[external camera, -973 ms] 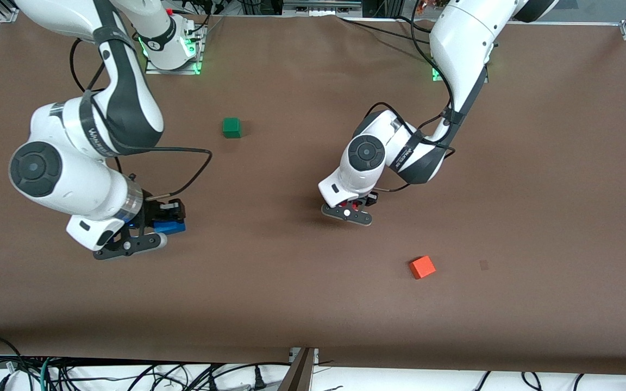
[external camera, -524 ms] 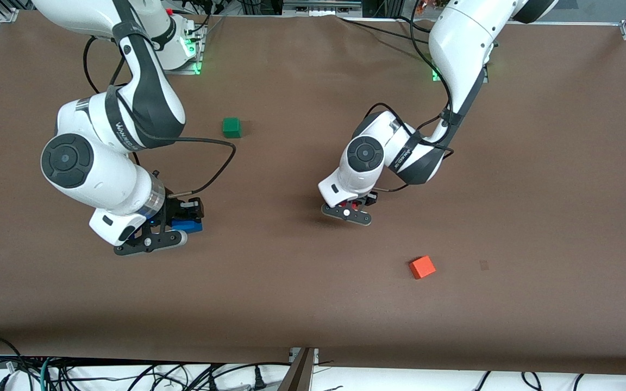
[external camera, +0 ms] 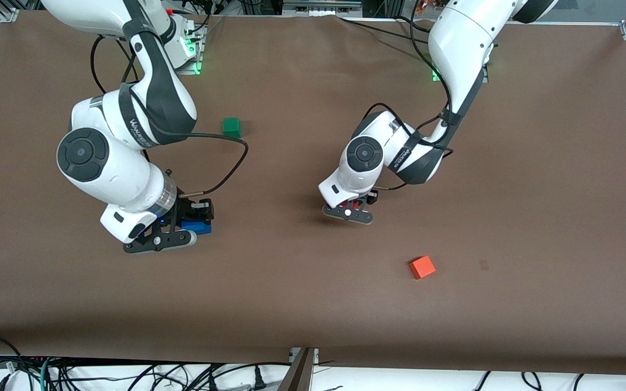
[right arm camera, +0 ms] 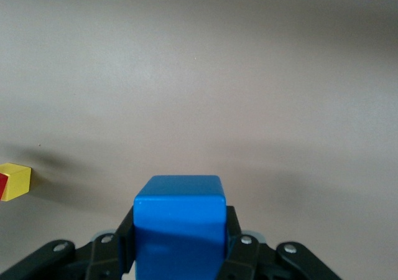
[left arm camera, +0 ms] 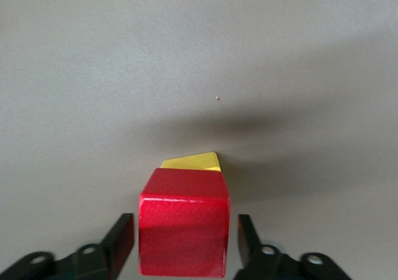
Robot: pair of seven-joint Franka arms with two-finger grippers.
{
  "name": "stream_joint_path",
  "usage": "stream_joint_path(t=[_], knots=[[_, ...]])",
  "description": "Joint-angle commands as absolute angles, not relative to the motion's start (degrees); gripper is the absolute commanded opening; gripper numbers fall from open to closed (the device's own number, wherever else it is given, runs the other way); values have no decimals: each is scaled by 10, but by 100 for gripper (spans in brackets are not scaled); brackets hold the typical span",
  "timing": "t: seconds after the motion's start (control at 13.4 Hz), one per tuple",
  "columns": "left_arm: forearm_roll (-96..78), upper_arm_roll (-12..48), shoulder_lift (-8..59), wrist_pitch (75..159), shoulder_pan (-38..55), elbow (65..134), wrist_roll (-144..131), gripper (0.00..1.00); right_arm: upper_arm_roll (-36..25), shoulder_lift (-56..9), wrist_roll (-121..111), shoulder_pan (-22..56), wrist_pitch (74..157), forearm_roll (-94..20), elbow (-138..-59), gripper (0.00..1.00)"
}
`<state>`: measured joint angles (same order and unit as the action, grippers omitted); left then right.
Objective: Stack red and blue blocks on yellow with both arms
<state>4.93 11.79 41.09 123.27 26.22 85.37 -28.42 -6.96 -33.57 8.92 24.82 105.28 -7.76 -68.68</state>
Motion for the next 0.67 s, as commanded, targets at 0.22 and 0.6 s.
stream_joint_path(t=[0.22, 0.6], knots=[[55, 110, 367, 1013, 223, 695, -303, 100, -44, -338, 195, 265, 1092, -88, -691, 42], [60, 110, 286, 1002, 105, 686, -273, 100, -19, -406, 413, 331, 1110, -81, -614, 42]])
